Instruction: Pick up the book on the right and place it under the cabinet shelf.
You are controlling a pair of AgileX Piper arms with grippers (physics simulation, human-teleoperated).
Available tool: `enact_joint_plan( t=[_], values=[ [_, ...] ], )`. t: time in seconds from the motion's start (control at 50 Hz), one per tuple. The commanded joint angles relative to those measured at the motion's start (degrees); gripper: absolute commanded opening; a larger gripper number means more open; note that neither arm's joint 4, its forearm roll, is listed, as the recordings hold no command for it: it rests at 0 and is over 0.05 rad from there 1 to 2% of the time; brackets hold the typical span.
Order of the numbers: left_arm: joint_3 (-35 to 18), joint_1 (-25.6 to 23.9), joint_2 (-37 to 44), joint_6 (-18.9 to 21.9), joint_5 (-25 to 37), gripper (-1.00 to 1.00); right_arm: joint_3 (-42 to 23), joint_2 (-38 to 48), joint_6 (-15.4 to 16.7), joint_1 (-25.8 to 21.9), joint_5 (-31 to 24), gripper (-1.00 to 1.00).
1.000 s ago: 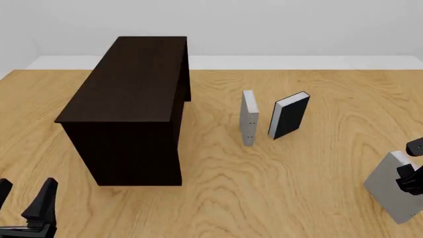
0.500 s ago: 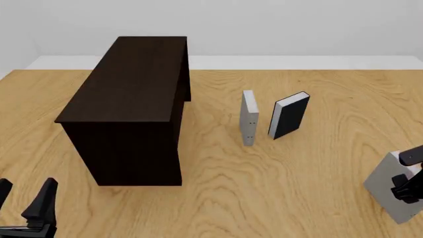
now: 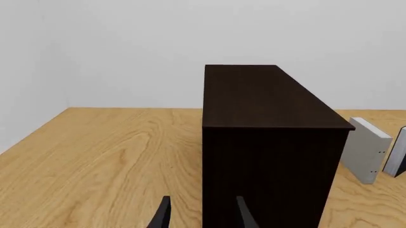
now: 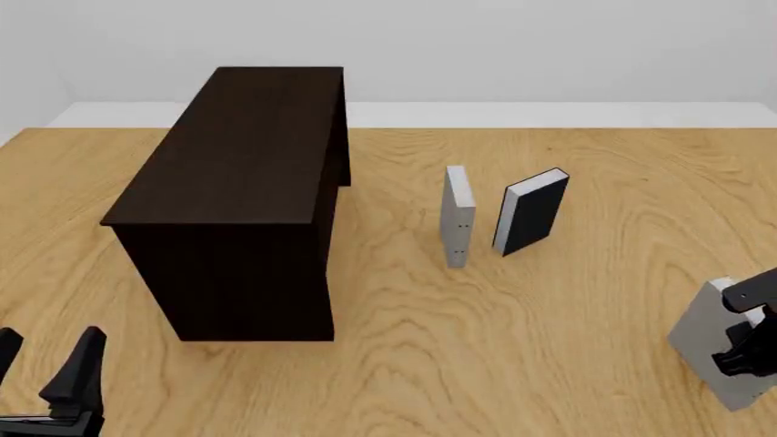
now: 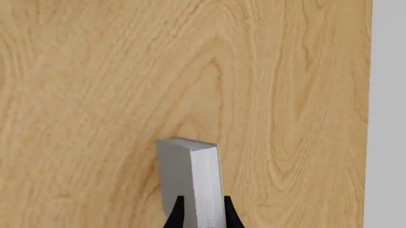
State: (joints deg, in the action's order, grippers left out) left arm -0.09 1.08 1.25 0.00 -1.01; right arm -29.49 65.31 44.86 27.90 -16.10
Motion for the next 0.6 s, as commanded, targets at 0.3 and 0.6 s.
enact_joint_plan(
  t=[0.3, 0.6],
  values=[
    [0.0, 0.0, 0.0, 0.0, 0.0, 1.00, -6.9, -4.7, -9.3, -6.1, -5.4, -1.00],
    [0.0, 0.0, 0.0, 0.0, 0.0, 1.00, -10.1, -5.7, -21.6, -13.2, -4.8, -1.00]
  ],
)
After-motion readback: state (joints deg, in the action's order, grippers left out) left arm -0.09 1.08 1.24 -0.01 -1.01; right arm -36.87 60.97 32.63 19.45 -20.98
